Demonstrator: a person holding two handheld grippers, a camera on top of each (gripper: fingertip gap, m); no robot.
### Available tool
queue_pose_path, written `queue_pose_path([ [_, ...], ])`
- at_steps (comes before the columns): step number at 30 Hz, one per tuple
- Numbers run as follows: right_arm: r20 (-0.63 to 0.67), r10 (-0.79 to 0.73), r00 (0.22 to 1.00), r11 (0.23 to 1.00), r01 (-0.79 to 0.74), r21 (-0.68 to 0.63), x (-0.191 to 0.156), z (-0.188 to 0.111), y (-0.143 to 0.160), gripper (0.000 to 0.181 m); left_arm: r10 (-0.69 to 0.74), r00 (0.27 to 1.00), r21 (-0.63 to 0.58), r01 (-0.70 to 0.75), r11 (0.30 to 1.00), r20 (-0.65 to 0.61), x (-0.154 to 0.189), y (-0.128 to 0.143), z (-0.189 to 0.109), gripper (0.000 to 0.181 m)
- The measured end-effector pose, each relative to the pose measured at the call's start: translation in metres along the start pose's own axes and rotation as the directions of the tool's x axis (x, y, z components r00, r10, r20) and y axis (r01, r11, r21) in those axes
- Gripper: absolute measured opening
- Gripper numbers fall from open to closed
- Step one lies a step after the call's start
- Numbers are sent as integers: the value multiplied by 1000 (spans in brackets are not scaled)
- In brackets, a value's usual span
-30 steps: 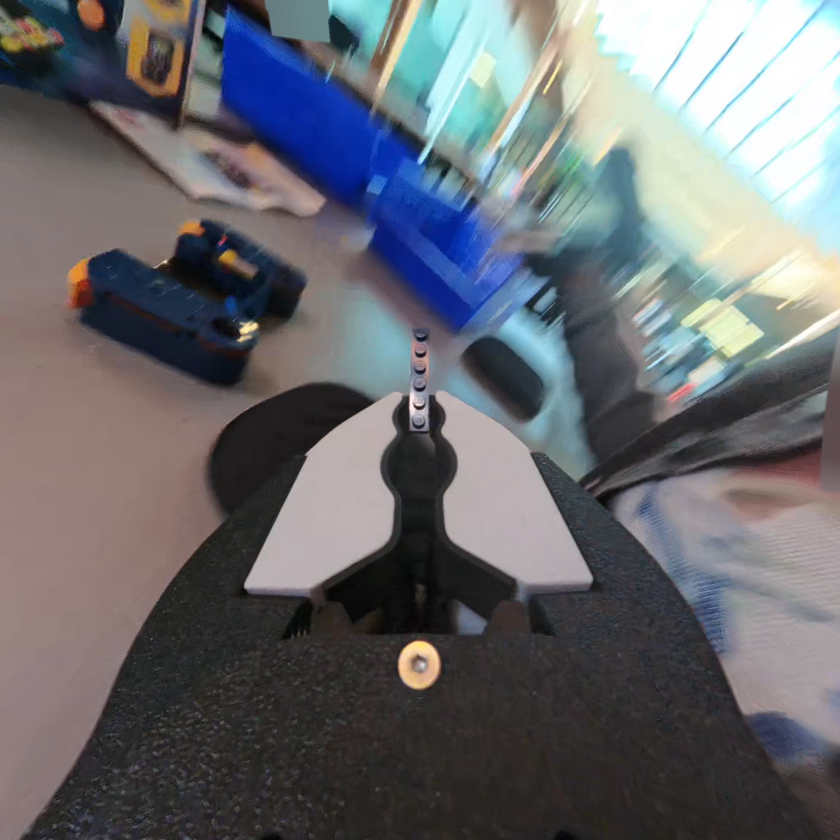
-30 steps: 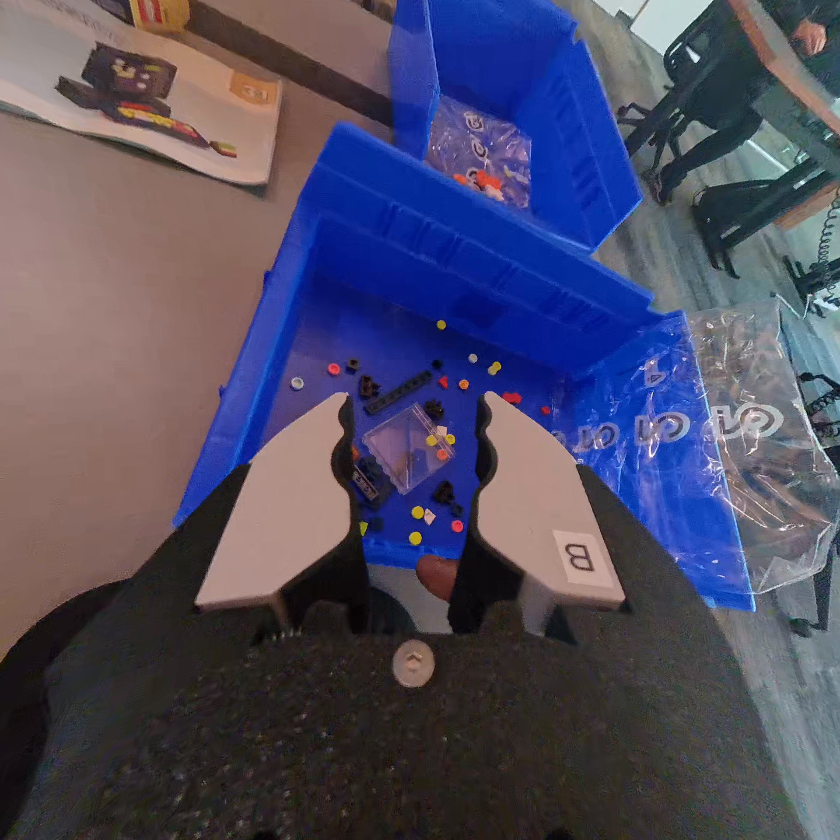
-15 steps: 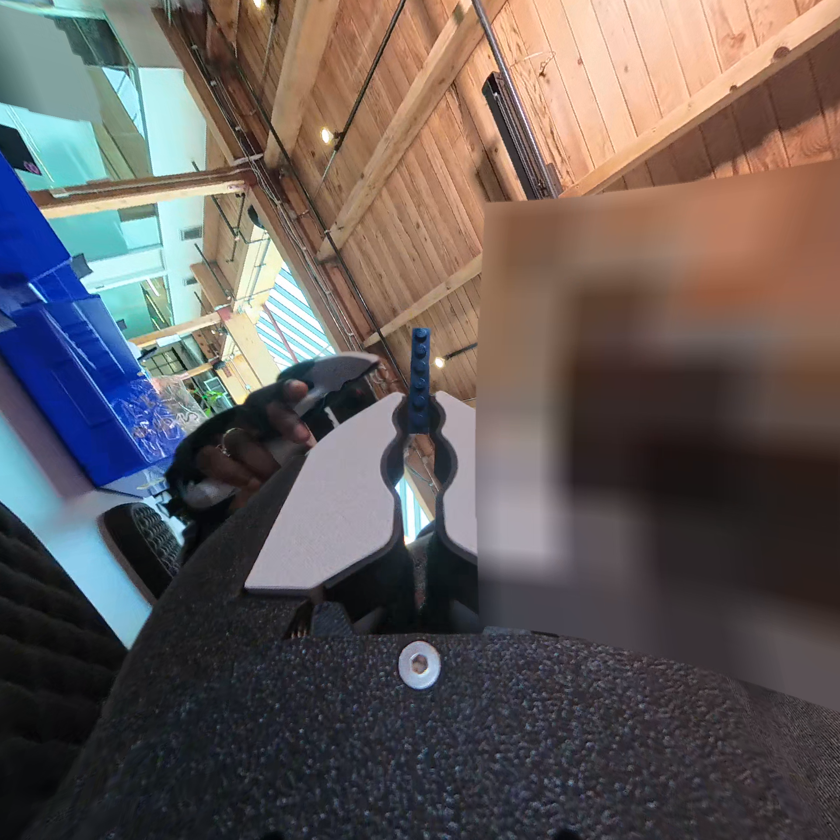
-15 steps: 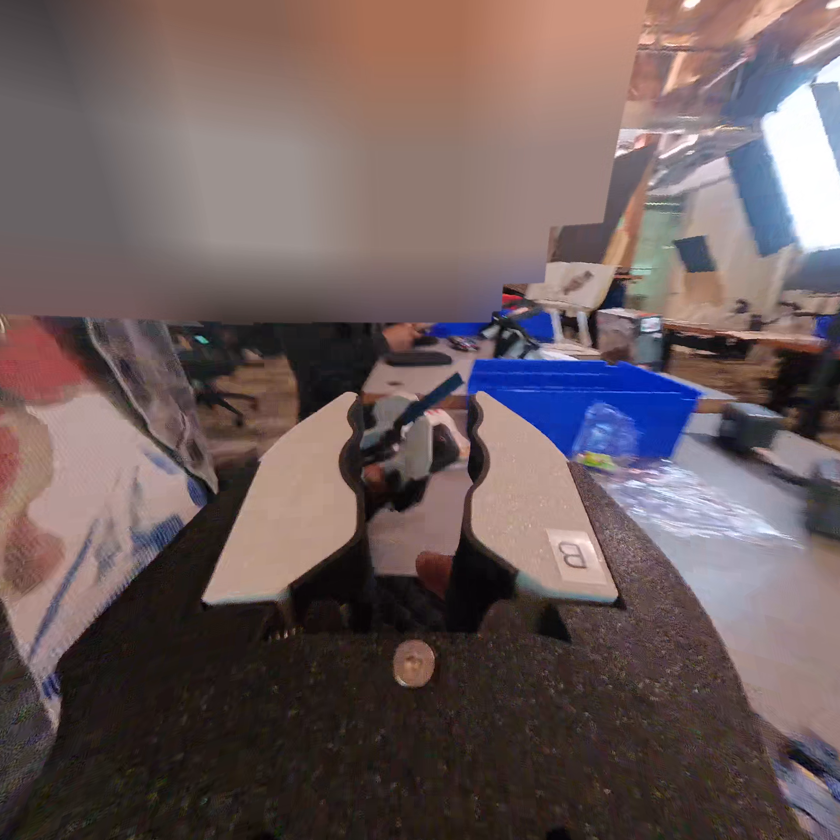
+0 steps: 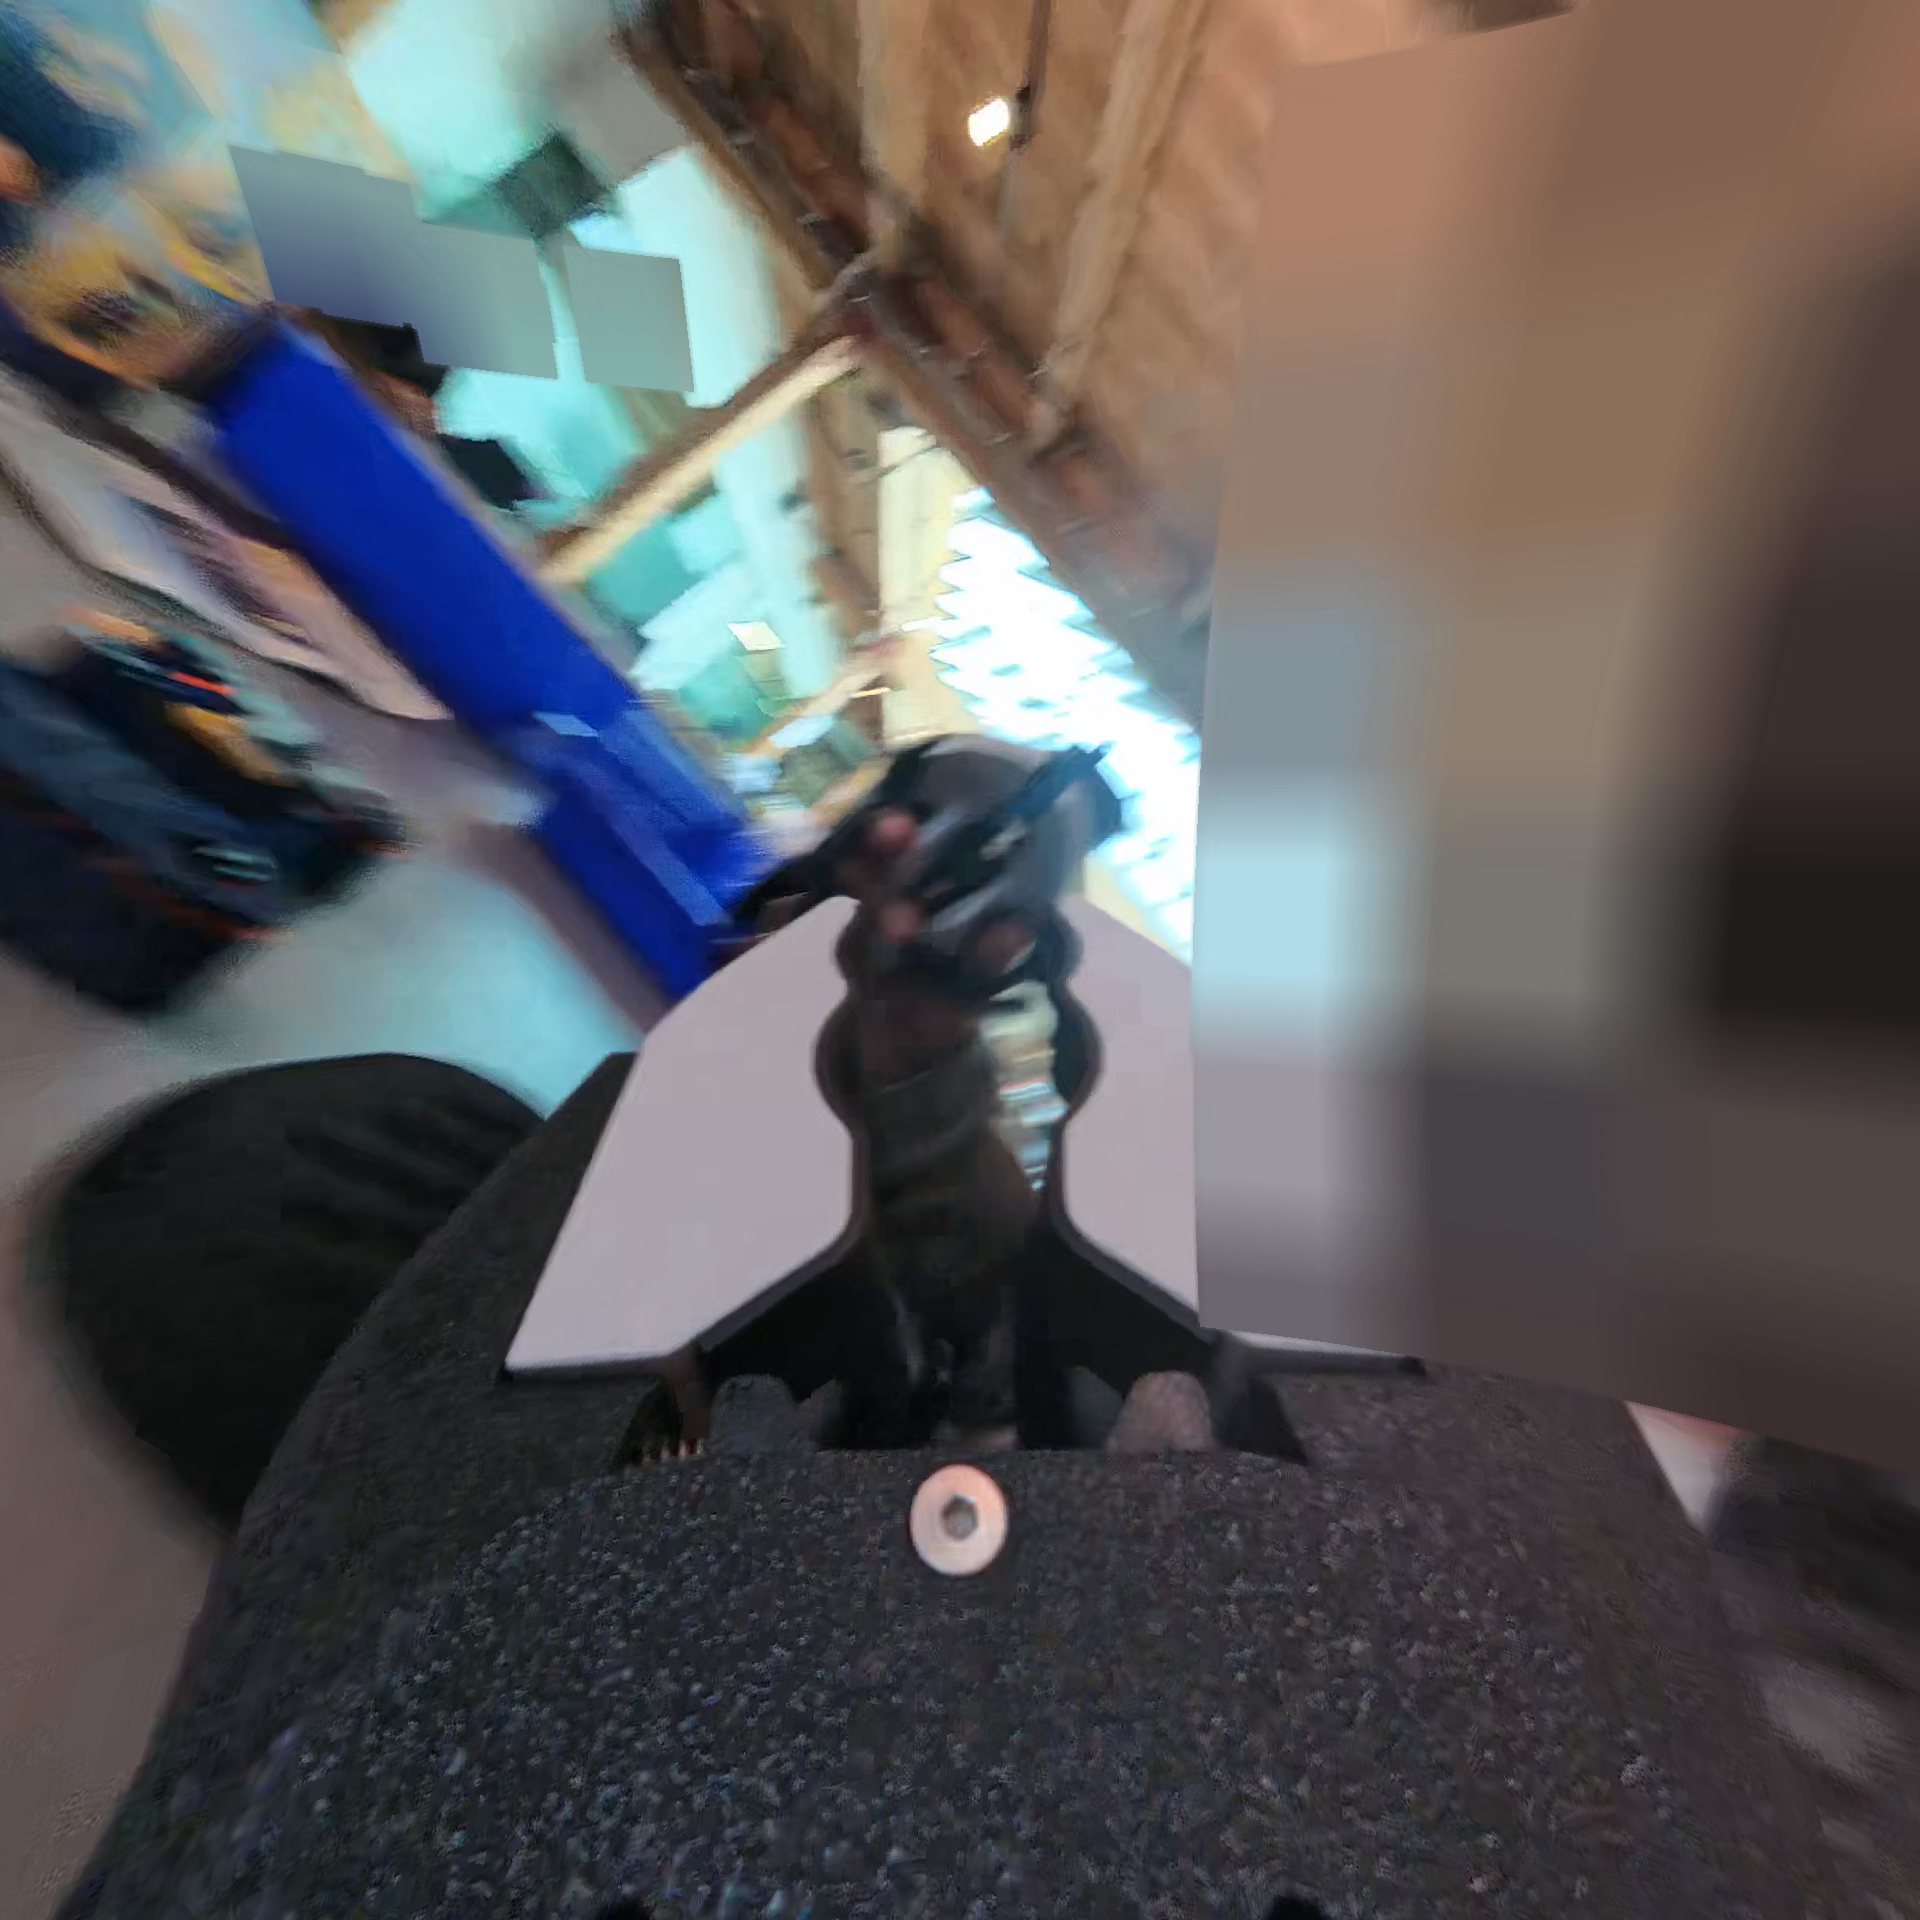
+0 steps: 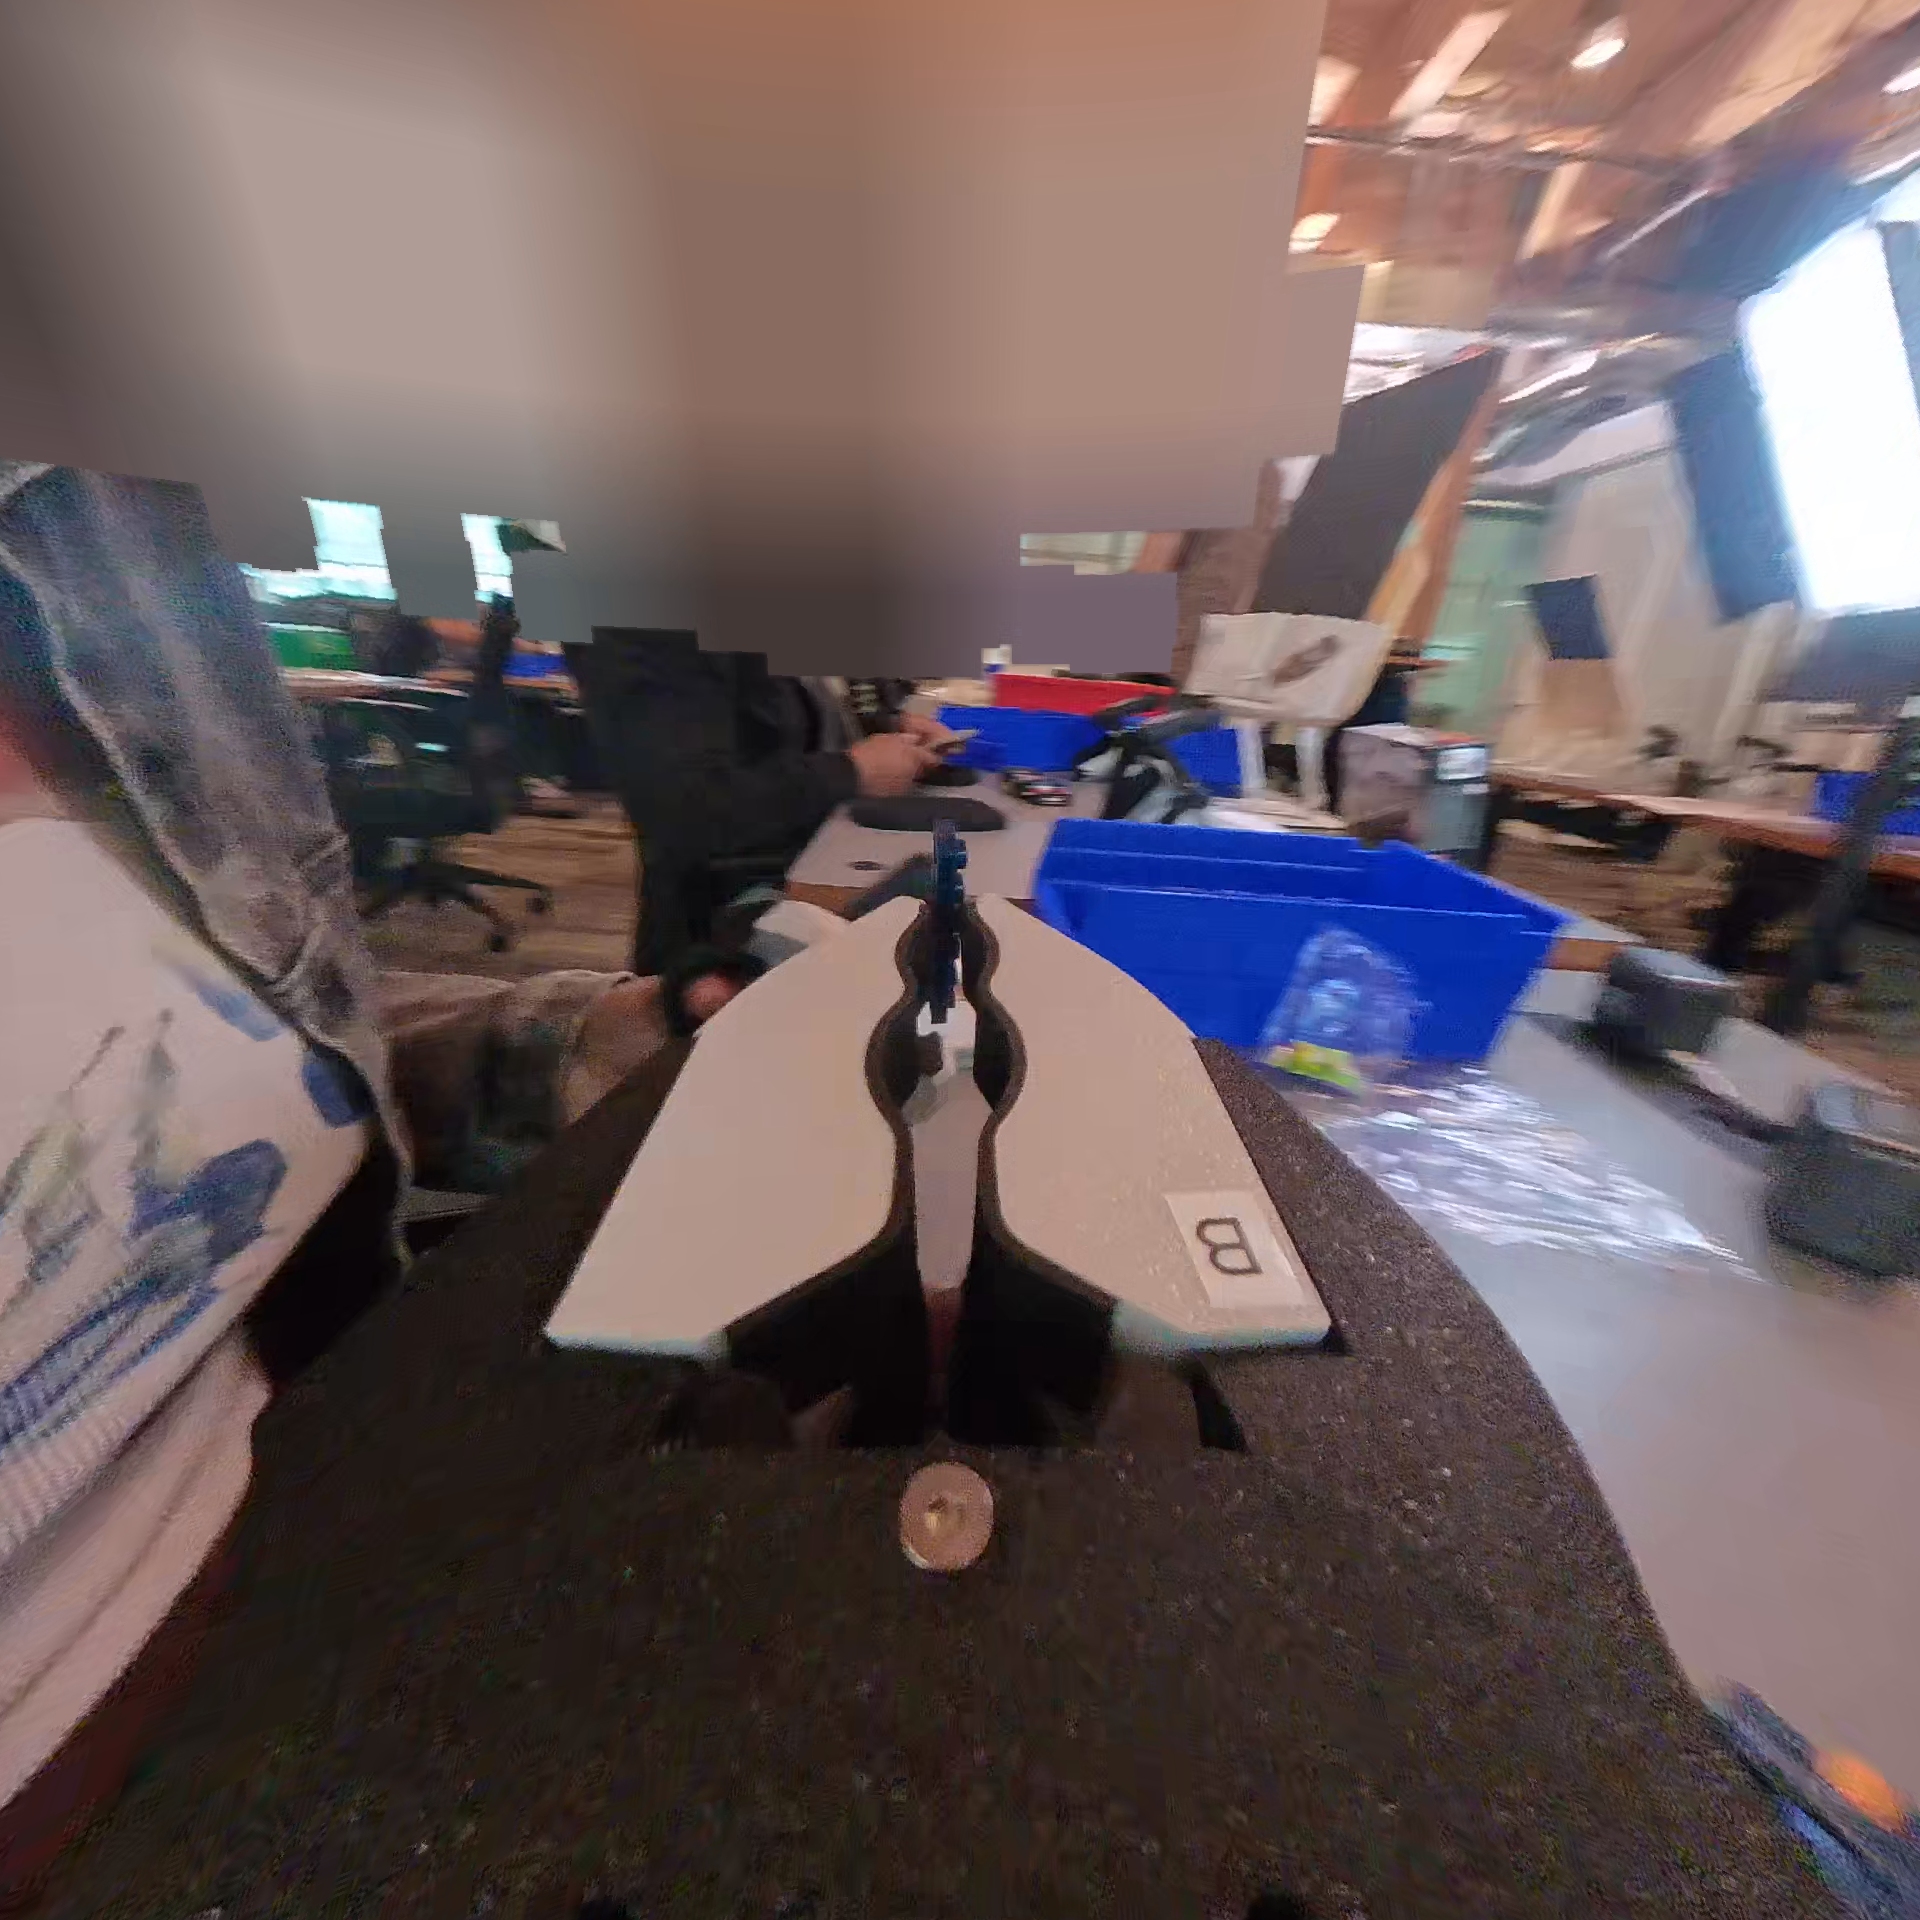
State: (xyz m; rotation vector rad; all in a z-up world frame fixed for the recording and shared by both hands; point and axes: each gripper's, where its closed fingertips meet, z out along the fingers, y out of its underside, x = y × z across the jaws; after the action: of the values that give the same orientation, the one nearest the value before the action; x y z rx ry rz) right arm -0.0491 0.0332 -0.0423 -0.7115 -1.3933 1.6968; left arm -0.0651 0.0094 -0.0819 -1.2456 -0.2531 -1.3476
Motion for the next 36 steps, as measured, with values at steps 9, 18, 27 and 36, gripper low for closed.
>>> queue_pose_path([
  [9,-818,-562,122,807,-135,-575,99,-322,-75,5,805,471,-504,-627,594,361,-54,-4,-25,125],
  [18,-810,-580,83,688,-483,-542,82,-390,-36,20,787,501,-516,-596,615,360,-57,2,-15,143],
  [27,-771,-636,42,751,-198,-630,104,-345,-71,125,797,450,-518,-606,604,402,-59,-14,-22,140],
  [36,-428,-284,858,864,36,-502,96,-112,23,145,850,481,-688,-543,482,215,-103,-14,8,134],
])
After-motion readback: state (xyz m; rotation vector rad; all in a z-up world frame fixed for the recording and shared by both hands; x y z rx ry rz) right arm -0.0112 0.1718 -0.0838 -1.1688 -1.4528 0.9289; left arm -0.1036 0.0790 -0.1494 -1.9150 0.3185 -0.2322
